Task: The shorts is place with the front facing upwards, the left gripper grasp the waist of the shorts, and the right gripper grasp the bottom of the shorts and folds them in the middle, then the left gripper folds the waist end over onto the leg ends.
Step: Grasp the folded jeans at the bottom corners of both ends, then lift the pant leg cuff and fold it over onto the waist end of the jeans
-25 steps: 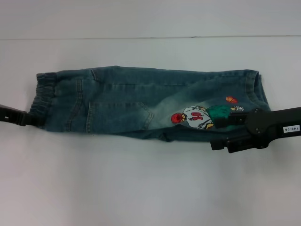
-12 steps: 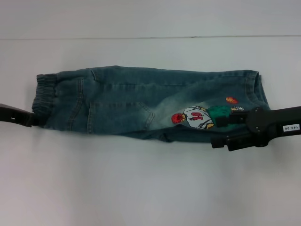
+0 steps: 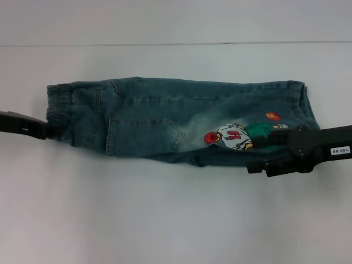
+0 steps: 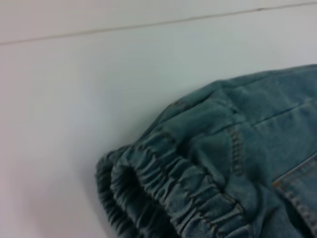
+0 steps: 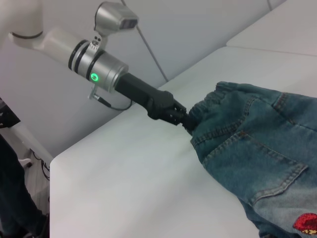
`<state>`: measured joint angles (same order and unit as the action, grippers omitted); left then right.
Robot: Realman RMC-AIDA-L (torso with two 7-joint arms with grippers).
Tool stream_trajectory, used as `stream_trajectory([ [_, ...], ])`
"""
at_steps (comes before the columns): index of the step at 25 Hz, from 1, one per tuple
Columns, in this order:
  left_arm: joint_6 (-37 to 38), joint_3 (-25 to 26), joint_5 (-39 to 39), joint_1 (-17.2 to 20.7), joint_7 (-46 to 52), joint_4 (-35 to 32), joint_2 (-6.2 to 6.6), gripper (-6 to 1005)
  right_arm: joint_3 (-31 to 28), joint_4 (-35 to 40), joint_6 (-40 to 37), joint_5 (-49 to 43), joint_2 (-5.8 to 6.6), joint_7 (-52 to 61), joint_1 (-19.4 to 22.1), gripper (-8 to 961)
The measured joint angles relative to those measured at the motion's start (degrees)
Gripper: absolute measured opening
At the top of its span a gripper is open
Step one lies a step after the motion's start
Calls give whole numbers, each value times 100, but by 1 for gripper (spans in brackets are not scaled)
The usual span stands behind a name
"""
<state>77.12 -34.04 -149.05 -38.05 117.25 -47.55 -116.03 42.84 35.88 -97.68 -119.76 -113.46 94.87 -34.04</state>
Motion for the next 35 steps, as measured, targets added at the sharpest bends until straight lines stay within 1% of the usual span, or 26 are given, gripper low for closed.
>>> stream_trajectory([
  [2,124,9,98,15,-9,-95,6,138,1,-22,48,-2,0,-43,12,851],
  [6,455,18,291,34,-18,-374,19,115,-41,-187,443,4,-2,-45,21,841],
  [9,747,20,392,37,-11,-607,19,106,-200,-310,723,118,-34,-142,30,834],
  [12,998,20,529,-1,22,-779,20,98,-593,-451,1016,352,-121,-384,74,722],
  [15,1285,20,838,-45,48,-946,20,90,-902,-701,1417,661,-229,-720,91,609],
  [17,1497,19,1139,-88,135,-1099,18,90,-979,-838,1770,851,-351,-982,91,391],
  [19,1684,12,1442,-150,271,-1245,3,90,-1002,-983,2252,1076,-530,-1341,93,295],
  [20,1766,9,1588,-210,330,-1308,-13,91,-1004,-1071,2477,1191,-599,-1525,92,246],
  [21,1813,3,1703,-256,374,-1343,-23,91,-998,-1285,2733,1343,-658,-1839,75,198],
  [22,1848,-10,1797,-307,413,-1367,-33,91,-1011,-1849,3096,1736,-675,-2515,3,150],
  [23,1868,-25,1889,-386,469,-1372,-42,91,-1011,-1849,3096,1736,-675,-2515,3,138],
  [26,1888,-42,1985,-591,534,-1342,-94,90,-1061,-2742,3466,2681,-672,-3758,-78,101],
  [29,1897,-58,2016,-795,545,-1330,-195,90,-1074,-3456,3573,3564,-700,-5021,-159,64],
  [31,1902,-59,2038,-923,555,-1337,-256,89,-1091,-3800,3583,3871,-724,-5524,-244,40],
  [35,1912,-60,2050,-1164,632,-1332,-368,88,-1253,-4276,3642,3974,-749,-6099,-456,4],
])
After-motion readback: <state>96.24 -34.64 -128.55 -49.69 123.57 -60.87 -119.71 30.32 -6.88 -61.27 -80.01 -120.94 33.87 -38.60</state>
